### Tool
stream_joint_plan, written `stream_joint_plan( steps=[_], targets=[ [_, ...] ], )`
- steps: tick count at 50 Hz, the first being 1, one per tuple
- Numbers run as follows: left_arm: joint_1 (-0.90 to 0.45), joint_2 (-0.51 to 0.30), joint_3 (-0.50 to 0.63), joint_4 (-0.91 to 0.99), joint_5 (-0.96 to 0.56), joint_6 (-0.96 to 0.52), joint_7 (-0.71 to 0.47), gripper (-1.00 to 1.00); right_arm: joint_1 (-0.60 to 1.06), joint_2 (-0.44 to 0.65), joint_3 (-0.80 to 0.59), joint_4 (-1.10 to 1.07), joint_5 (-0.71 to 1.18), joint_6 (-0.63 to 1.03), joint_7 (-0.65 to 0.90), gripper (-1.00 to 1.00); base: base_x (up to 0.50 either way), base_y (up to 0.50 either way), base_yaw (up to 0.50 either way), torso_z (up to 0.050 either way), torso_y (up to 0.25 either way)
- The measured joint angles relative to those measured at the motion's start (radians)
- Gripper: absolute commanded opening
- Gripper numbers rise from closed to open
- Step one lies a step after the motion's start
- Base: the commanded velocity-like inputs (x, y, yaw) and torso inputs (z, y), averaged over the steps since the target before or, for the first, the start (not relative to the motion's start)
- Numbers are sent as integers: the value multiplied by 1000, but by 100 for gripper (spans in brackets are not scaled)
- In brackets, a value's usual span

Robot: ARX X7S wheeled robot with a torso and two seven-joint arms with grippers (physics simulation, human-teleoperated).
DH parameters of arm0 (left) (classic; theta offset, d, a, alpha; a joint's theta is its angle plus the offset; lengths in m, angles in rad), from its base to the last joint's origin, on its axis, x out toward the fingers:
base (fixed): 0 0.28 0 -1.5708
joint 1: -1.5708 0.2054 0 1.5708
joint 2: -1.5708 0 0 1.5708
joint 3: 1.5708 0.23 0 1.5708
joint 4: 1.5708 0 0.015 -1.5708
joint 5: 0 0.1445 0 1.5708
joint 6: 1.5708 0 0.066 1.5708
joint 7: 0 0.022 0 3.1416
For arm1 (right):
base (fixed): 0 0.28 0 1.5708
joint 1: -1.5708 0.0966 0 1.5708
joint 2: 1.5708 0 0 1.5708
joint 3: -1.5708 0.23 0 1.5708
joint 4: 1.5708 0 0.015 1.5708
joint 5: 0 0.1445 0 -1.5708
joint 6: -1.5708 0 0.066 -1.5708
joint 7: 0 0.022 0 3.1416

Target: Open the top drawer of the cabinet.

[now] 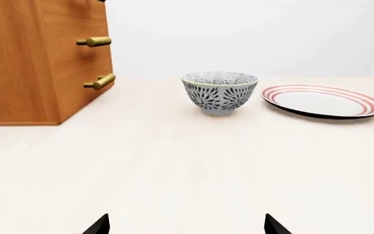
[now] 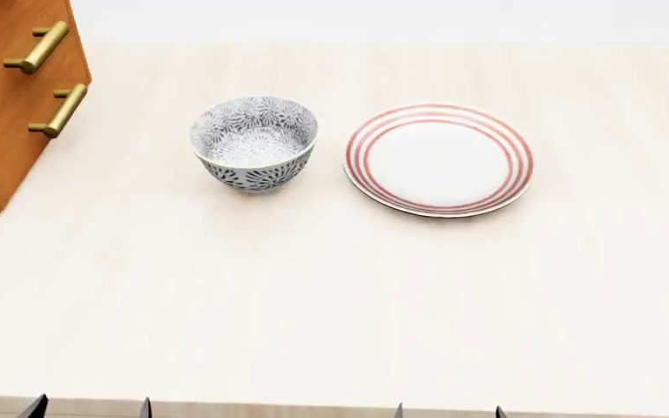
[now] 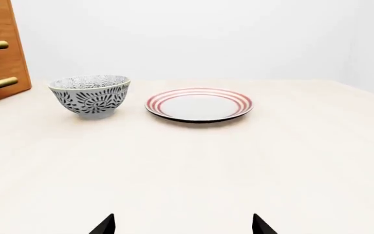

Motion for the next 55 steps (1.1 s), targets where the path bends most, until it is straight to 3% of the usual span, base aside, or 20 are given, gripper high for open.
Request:
stream_joint_plan(
  steps=[11,55],
  targets=[
    [-3,-14,20,-16,-12,7,-13,100,0,15,-18,1,16,-1,16,100,0,0,0,0,0],
    [-4,-66,88,-19,-52,17,-77,100,6,66,-77,14,77,-3,71,100,15,0,0,47,0]
  ],
)
